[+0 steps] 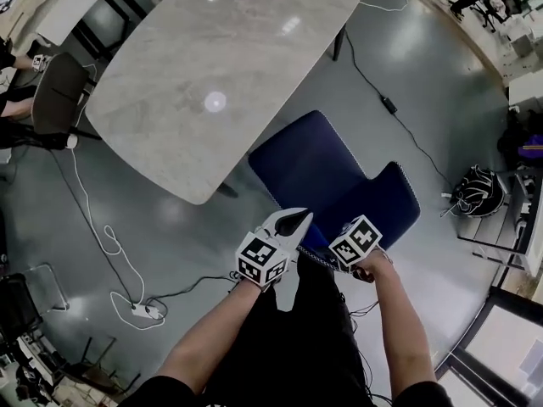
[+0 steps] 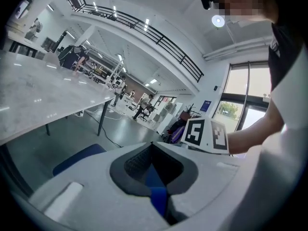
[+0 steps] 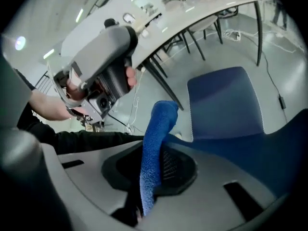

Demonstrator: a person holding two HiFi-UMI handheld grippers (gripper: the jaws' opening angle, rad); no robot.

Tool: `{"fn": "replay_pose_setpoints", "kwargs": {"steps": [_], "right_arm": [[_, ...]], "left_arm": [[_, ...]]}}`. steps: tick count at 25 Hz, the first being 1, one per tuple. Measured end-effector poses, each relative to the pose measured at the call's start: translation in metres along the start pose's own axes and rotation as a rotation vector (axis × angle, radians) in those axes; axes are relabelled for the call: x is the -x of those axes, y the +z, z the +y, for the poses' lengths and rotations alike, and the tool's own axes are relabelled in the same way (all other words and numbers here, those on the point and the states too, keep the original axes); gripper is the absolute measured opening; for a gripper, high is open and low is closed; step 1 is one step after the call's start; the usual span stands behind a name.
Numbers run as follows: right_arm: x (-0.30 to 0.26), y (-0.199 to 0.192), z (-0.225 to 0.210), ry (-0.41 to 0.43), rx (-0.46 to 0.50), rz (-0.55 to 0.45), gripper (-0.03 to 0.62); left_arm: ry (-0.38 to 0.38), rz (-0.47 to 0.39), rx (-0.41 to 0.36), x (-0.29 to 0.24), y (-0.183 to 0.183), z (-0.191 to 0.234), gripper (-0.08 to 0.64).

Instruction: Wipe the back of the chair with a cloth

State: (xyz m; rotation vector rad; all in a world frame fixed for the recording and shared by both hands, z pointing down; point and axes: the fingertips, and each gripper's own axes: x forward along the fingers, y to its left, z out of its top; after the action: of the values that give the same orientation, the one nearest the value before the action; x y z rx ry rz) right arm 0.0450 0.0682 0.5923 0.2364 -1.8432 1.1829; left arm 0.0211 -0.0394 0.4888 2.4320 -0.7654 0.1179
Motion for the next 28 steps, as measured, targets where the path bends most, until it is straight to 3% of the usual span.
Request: {"fn": "replay_pose_setpoints", "kwargs": {"steps": [6, 9, 13, 21, 28], "right_arm": [[0.062, 0.046, 0.024, 0.053, -0.077, -0.472, 0.061], [0.108, 0.06, 0.04, 0.021, -0.1, -0.673, 0.061], [0.169, 0.083, 0.067, -0.068, -0.064, -0.891, 0.061], [0.266, 0.097, 0.122, -0.299, 0.081, -1.135, 0.061], [0.319, 0.098, 0.161, -0.426, 0.162, -1.265, 0.061]], "left_arm": [[-0.042, -0.026, -0.04, 0.014, 0.048, -0.038, 0.009], [-0.038, -0.036, -0.066, 0.024, 0.073, -0.059, 0.009], [-0.039, -0.039, -0.119, 0.036, 0.111, -0.081, 0.009], [-0.08, -0.083, -0.192, 0.044, 0.171, -0.13, 0.009], [-0.084, -0.152, -0.247, 0.061, 0.21, -0.154, 0.009]]}}
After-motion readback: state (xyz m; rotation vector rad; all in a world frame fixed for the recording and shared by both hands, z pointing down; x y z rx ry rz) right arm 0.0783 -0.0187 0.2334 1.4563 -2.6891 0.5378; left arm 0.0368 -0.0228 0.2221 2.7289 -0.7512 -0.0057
